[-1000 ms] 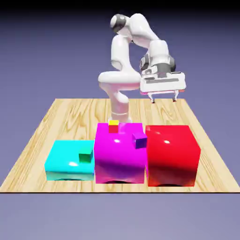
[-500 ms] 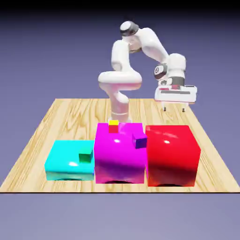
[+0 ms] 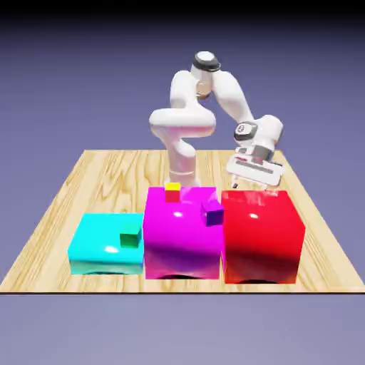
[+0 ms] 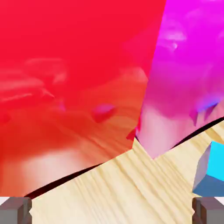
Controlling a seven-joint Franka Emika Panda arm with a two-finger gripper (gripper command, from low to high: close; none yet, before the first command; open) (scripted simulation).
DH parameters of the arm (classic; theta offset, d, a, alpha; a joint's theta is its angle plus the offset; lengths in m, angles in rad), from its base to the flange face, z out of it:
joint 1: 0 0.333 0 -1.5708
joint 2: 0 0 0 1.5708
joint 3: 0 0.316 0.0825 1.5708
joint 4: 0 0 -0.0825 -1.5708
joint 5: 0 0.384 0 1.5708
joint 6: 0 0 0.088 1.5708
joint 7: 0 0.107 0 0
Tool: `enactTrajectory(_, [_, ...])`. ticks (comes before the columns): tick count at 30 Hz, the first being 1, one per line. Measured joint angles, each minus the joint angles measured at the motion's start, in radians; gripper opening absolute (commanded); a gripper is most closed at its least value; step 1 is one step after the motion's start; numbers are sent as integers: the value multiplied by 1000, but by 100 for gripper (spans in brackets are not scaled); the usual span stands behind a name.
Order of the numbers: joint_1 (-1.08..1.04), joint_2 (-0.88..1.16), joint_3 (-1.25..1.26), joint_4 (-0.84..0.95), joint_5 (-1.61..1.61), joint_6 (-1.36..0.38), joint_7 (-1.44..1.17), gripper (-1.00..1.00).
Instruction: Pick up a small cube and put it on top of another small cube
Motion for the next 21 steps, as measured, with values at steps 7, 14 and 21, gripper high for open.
enactTrajectory(7, [-5, -89, 254, -14, 117, -103, 195, 0])
enactTrajectory(14, [-9, -155, 443, -25, 204, -180, 340, 0])
enactTrajectory(21, [-183, -229, 678, 24, 436, -27, 257, -100])
